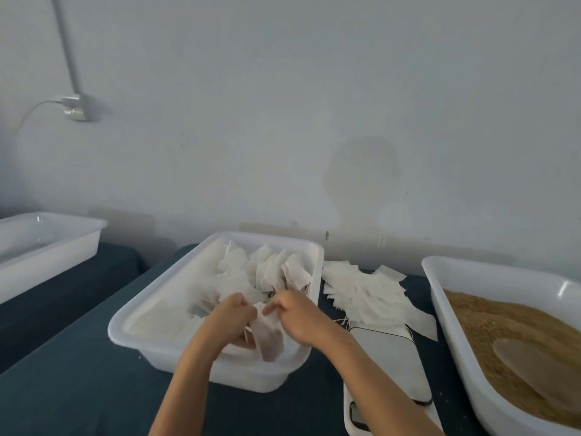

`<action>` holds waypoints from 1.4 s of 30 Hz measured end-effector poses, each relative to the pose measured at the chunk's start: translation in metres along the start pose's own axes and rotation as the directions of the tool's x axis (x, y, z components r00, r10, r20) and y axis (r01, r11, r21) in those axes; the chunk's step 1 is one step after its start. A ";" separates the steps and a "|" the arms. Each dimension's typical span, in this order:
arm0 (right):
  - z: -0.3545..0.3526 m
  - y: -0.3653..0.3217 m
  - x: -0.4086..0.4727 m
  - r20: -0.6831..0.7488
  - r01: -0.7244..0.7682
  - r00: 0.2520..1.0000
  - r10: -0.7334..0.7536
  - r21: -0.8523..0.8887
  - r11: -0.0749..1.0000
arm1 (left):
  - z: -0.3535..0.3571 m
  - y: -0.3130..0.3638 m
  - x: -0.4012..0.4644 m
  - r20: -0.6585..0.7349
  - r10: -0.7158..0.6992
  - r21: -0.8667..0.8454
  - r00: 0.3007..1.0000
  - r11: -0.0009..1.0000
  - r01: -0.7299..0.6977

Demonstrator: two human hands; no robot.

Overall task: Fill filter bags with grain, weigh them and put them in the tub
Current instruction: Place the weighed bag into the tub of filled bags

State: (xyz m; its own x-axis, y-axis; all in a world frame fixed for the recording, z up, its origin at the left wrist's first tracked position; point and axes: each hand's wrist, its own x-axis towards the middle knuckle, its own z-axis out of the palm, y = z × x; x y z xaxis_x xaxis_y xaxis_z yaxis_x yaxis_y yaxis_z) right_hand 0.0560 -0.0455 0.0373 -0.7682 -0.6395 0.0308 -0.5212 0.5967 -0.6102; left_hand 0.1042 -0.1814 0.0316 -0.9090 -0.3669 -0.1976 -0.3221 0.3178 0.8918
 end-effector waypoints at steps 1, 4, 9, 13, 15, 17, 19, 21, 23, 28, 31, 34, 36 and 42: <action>0.004 -0.001 0.001 0.008 -0.002 1.000 0.003 -0.094 0.996 | 0.001 -0.002 0.001 0.043 -0.032 0.057 0.999 0.998 0.029; 0.012 -0.005 0.001 -0.002 0.018 1.000 -0.020 -0.375 0.927 | 0.002 -0.006 0.005 0.094 -0.069 0.305 0.993 0.952 0.037; 0.021 -0.014 0.010 0.341 0.104 0.920 0.195 -0.691 0.716 | -0.006 -0.009 0.010 0.191 -0.096 0.449 0.977 0.893 0.000; 0.023 -0.019 0.020 0.473 0.083 0.840 0.266 -0.597 0.798 | -0.011 -0.011 0.010 0.231 -0.102 0.566 0.968 0.823 -0.048; 0.022 -0.020 0.021 0.495 0.076 0.829 0.260 -0.560 0.825 | -0.015 -0.013 0.010 0.244 -0.098 0.605 0.965 0.793 -0.073; 0.021 -0.020 0.019 0.514 0.083 0.821 0.247 -0.537 0.840 | -0.018 -0.015 0.010 0.248 -0.086 0.632 0.965 0.769 -0.094; 0.020 -0.020 0.017 0.533 0.082 0.811 0.242 -0.513 0.854 | -0.020 -0.018 0.010 0.238 -0.066 0.677 0.969 0.726 -0.117; 0.019 -0.020 0.015 0.538 0.086 0.809 0.237 -0.508 0.857 | -0.020 -0.022 0.012 0.223 -0.048 0.718 0.974 0.683 -0.131; 0.019 -0.021 0.014 0.541 0.103 0.808 0.233 -0.520 0.848 | -0.017 -0.026 0.014 0.200 -0.035 0.735 0.979 0.666 -0.126; 0.022 -0.022 0.015 0.535 0.136 0.820 0.203 -0.526 0.839 | -0.011 -0.031 0.021 0.083 0.013 0.737 0.997 0.672 -0.070; 0.023 -0.020 0.015 0.509 0.162 0.849 0.139 -0.502 0.850 | -0.009 -0.031 0.026 0.048 0.007 0.802 0.999 0.596 -0.043; 0.014 -0.015 0.013 0.451 0.184 0.893 -0.010 -0.345 0.920 | -0.006 -0.029 0.029 0.048 0.003 0.832 0.999 0.553 -0.041; -0.002 -0.006 0.012 0.304 0.189 0.944 -0.126 -0.187 0.964 | -0.006 -0.028 0.030 0.040 0.028 0.826 0.999 0.562 -0.048; -0.063 0.069 0.013 -0.296 0.041 0.955 0.004 0.146 0.988 | 0.005 -0.011 0.034 -0.091 0.283 0.725 0.955 0.676 -0.131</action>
State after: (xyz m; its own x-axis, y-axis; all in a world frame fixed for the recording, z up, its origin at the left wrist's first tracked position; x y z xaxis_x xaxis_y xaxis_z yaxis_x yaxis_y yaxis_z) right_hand -0.0132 0.0177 0.0452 -0.8460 -0.4646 0.2615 -0.4924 0.4930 -0.7172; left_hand 0.0753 -0.1934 0.0129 -0.9349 -0.3401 0.1014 -0.2900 0.8968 0.3341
